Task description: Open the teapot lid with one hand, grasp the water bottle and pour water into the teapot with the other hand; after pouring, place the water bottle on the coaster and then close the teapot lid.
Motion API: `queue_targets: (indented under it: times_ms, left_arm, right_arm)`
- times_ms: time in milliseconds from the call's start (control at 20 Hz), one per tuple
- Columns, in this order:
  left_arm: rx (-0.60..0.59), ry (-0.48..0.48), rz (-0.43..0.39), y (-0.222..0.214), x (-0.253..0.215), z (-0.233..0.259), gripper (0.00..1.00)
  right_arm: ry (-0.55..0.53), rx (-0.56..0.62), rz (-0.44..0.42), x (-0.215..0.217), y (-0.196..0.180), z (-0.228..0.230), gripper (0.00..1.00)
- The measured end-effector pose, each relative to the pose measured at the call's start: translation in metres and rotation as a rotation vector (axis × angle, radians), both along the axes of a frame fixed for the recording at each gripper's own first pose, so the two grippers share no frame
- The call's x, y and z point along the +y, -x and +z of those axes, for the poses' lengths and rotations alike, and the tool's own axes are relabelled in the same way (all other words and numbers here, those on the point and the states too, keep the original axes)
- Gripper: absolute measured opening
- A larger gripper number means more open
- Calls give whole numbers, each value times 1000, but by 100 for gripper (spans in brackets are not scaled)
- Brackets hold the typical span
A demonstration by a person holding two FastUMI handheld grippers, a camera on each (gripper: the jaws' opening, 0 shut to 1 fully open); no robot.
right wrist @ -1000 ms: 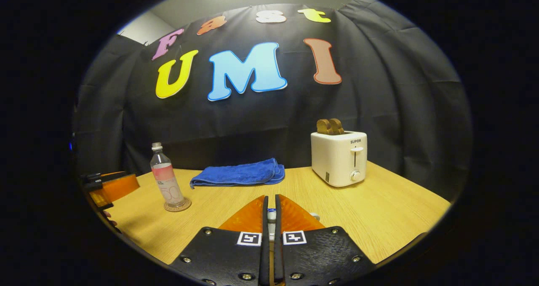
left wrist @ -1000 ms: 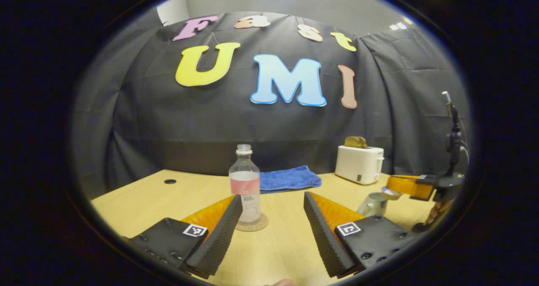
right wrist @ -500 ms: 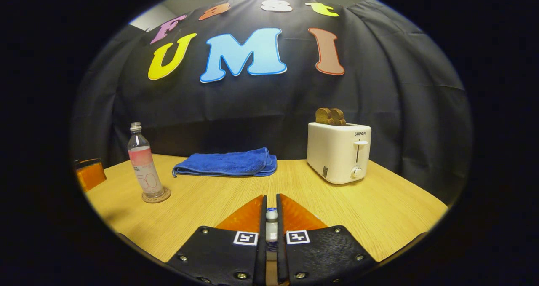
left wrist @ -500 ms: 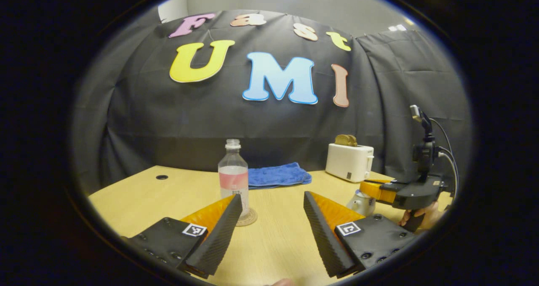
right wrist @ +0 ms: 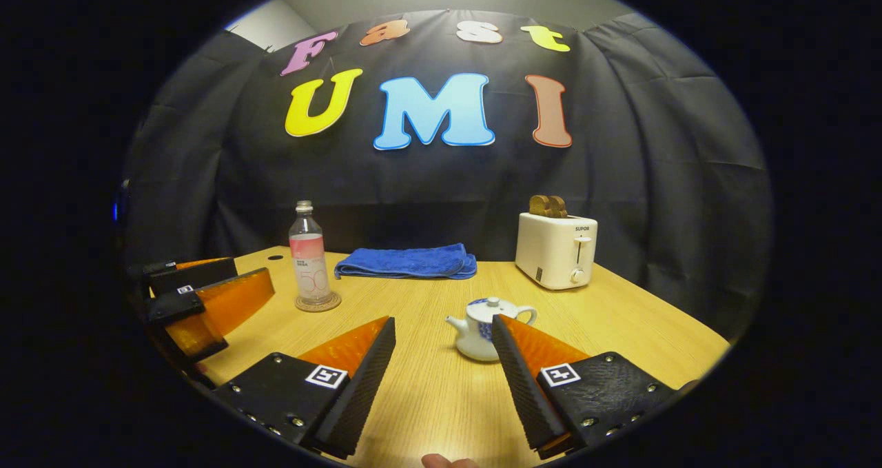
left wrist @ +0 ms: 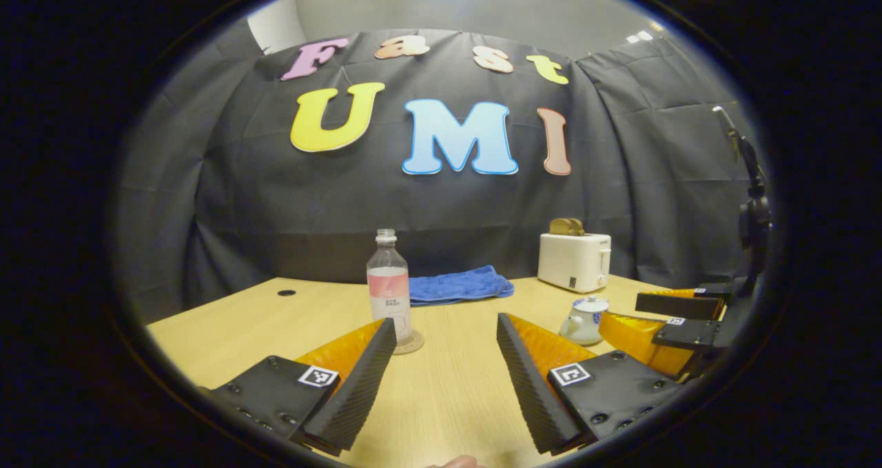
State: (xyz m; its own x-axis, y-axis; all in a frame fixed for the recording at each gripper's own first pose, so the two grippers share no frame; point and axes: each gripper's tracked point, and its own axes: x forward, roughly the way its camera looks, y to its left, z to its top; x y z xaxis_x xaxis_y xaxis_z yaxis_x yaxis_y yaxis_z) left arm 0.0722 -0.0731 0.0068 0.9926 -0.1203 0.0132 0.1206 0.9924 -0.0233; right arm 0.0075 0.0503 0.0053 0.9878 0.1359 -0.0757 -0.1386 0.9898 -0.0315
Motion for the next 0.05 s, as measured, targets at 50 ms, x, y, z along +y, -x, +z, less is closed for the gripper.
queue_targets:
  times_ms: [50]
  left_arm:
    - [-11, -4, 1, 9, -6, 0, 99]
  right_arm:
    - [-25, -17, -8, 3, 13, 1, 87]
